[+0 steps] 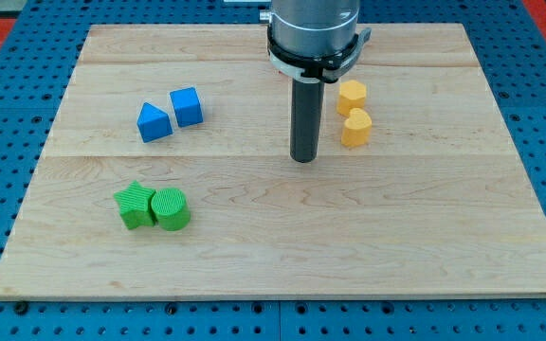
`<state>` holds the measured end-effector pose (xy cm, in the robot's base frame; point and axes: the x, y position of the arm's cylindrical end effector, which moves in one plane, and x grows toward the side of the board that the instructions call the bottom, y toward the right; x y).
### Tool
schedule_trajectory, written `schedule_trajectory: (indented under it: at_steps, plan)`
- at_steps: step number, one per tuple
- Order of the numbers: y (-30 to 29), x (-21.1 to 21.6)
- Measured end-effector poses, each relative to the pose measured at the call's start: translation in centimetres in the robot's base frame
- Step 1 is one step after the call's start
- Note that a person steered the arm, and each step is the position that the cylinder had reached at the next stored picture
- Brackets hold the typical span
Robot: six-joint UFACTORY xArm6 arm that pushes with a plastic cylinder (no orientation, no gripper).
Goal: Move the green blocks towards the bottom right
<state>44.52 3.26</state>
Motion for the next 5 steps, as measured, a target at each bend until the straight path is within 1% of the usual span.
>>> schedule_trajectory:
  at_steps: [5]
  plan:
    - [0.28, -0.03]
